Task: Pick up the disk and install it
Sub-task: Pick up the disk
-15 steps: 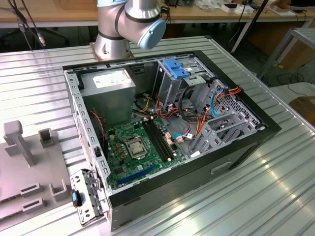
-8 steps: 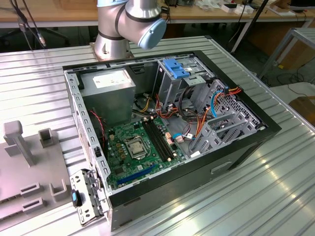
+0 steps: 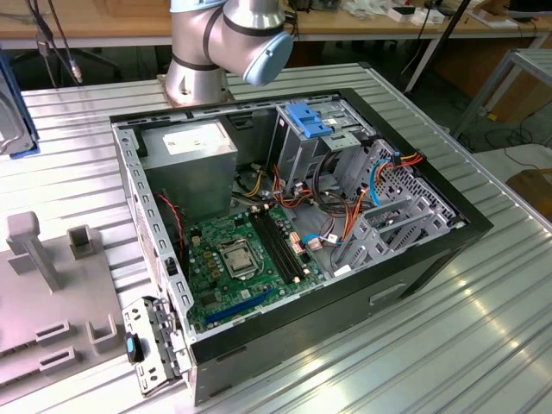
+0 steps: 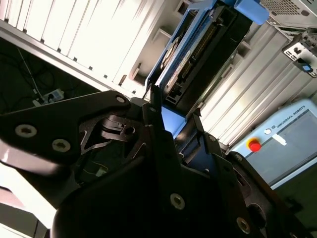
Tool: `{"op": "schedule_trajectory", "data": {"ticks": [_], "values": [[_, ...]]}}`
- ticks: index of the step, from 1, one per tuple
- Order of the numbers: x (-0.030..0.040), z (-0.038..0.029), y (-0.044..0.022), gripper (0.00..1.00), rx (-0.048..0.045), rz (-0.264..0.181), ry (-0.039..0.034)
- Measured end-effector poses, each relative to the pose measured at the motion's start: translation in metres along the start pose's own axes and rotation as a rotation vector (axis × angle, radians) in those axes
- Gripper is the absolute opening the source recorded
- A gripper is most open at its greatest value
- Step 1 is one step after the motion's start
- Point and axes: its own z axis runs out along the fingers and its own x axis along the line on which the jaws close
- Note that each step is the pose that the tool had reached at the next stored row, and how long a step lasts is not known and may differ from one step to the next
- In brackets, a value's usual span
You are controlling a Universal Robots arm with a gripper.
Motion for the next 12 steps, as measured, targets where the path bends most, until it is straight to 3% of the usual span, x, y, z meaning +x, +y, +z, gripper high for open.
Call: {"op": "schedule_trajectory", "data": {"ticks": [1,6,9,12], "values": [[0.0001,0.0002,-0.0033,0.37,0.0001,0.000,-0.0001],[0.0011,0.0016,-0.0356,0.37,0.0000,0.000,0.0000],[0.0014,0.0021,-0.0477,0.37,0.0000,0.000,0.0000],[0.0020,0.0030,-0.0678,0.37,0.0000,0.000,0.0000]]}}
